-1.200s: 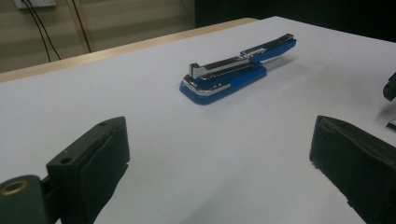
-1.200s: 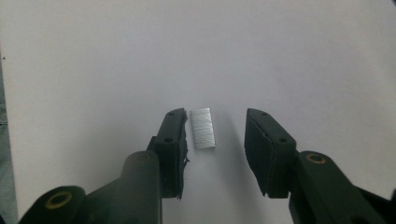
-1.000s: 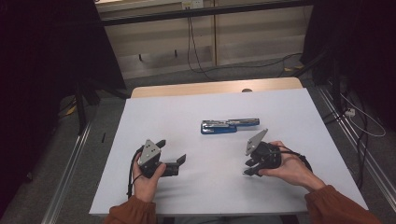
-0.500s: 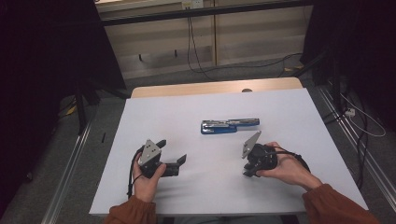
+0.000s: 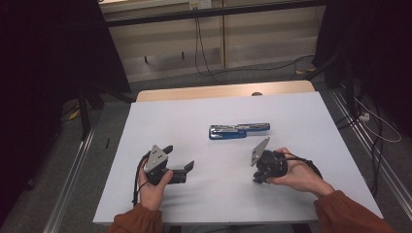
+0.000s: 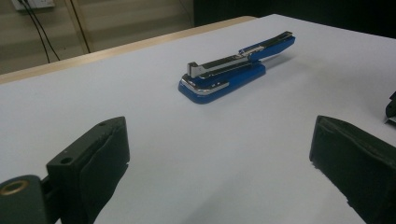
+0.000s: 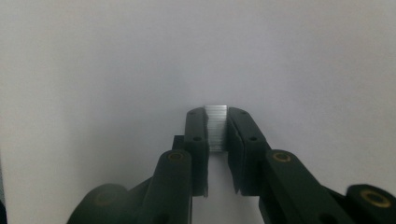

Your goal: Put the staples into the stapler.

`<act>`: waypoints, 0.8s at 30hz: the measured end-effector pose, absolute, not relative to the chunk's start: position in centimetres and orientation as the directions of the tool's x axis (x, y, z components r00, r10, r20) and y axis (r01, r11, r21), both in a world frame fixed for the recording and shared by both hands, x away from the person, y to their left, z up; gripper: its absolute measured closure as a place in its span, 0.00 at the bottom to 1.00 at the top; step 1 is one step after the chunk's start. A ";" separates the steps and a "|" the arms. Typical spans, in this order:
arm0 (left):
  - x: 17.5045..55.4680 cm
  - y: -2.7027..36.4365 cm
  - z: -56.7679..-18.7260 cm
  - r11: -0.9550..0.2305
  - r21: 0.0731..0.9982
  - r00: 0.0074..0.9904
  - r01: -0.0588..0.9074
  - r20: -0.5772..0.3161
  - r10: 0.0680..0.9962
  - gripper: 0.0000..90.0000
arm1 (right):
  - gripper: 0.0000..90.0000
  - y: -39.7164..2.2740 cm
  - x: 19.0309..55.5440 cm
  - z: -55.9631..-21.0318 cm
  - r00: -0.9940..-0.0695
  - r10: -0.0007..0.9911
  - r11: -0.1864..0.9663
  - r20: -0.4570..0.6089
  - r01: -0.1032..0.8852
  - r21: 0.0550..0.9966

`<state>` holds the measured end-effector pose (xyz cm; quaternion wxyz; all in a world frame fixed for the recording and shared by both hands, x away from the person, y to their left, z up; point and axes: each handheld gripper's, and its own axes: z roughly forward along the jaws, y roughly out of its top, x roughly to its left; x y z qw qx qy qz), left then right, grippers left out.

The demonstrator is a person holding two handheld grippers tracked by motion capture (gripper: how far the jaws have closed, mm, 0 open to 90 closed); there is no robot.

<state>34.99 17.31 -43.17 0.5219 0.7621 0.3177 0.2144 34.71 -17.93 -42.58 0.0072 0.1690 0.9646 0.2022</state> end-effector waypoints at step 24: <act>35.1 17.5 -43.1 -0.248 0.933 0.701 0.262 -0.007 0.713 0.06 | 0.88 -18.8 34.8 -42.2 -0.937 0.342 0.831 0.065 0.334 0.445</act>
